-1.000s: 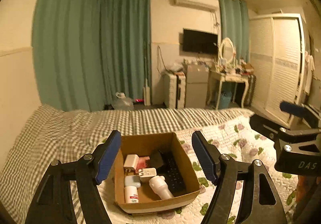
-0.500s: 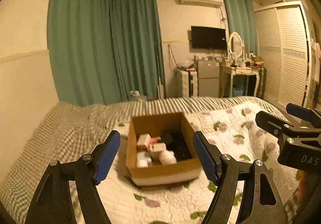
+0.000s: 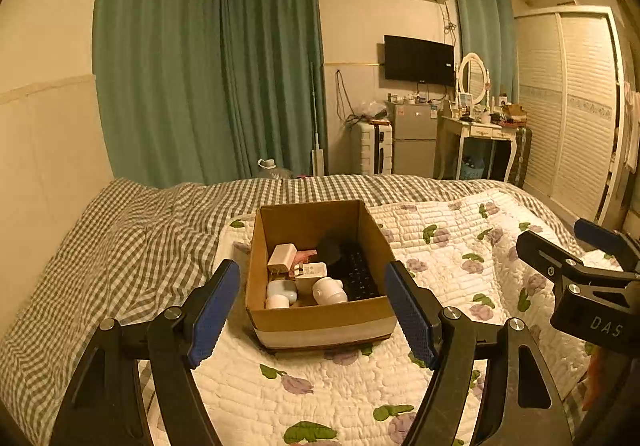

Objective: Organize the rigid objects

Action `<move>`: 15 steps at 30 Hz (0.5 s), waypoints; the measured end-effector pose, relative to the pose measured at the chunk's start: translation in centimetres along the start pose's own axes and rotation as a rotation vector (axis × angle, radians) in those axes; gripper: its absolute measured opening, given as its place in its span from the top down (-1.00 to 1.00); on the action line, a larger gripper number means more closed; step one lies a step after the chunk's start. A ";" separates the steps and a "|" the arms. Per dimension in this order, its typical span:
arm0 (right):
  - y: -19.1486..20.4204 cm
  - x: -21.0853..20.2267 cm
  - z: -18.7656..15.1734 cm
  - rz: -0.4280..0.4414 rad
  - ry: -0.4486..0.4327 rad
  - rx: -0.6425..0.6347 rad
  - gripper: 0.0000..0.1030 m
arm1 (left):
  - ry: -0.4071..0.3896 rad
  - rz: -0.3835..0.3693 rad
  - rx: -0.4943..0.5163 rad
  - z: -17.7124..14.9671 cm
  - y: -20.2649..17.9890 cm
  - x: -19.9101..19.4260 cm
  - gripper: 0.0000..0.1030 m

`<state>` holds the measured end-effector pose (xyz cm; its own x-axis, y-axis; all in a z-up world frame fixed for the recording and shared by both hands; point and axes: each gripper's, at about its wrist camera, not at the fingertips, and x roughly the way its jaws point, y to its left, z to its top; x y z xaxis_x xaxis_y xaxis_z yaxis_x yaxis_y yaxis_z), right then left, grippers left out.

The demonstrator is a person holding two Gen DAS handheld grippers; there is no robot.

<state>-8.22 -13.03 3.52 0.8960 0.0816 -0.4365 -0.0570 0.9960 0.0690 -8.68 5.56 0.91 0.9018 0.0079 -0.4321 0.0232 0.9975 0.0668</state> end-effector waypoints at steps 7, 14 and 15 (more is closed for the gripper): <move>0.3 0.2 -0.1 0.002 0.002 -0.010 -1.00 | 0.001 0.006 -0.004 0.1 0.1 -0.1 -0.50; 0.3 0.4 -0.2 -0.002 0.010 -0.009 -1.00 | 0.010 -0.003 -0.005 -0.1 0.3 0.0 -0.50; 0.3 0.5 -0.2 -0.002 0.011 -0.008 -1.00 | 0.010 -0.005 -0.003 -0.1 0.2 0.0 -0.50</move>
<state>-7.89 -12.67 3.15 0.8913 0.0796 -0.4464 -0.0585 0.9964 0.0608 -8.73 5.77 0.85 0.8972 0.0036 -0.4417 0.0264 0.9977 0.0617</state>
